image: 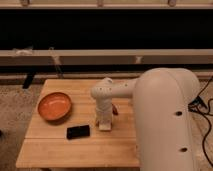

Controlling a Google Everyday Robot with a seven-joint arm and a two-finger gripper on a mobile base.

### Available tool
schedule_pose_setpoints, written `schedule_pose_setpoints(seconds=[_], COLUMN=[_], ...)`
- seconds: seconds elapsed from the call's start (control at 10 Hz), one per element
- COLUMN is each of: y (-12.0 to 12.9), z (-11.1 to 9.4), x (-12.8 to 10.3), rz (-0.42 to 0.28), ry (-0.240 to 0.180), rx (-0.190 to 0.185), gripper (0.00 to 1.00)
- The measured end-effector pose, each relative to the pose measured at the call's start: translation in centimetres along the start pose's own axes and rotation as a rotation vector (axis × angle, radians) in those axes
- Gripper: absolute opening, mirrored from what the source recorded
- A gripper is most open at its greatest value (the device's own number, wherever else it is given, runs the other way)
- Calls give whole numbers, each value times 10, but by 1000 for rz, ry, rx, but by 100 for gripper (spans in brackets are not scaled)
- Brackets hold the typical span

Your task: Place the white sponge in the ceramic cup

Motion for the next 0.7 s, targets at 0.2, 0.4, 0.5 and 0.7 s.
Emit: schedule_pose_setpoints(seconds=[0.2,0.4,0.5,0.7], y=[-5,-7,-7,-9], z=[-7,-27,-40,-81], x=[-4,-5,-5,-8], rz=[6,-3,-12,-42], ry=[-18,-53,-77,-138], rx=[-8,-9,-13,-40], gripper=[26,6,1,0])
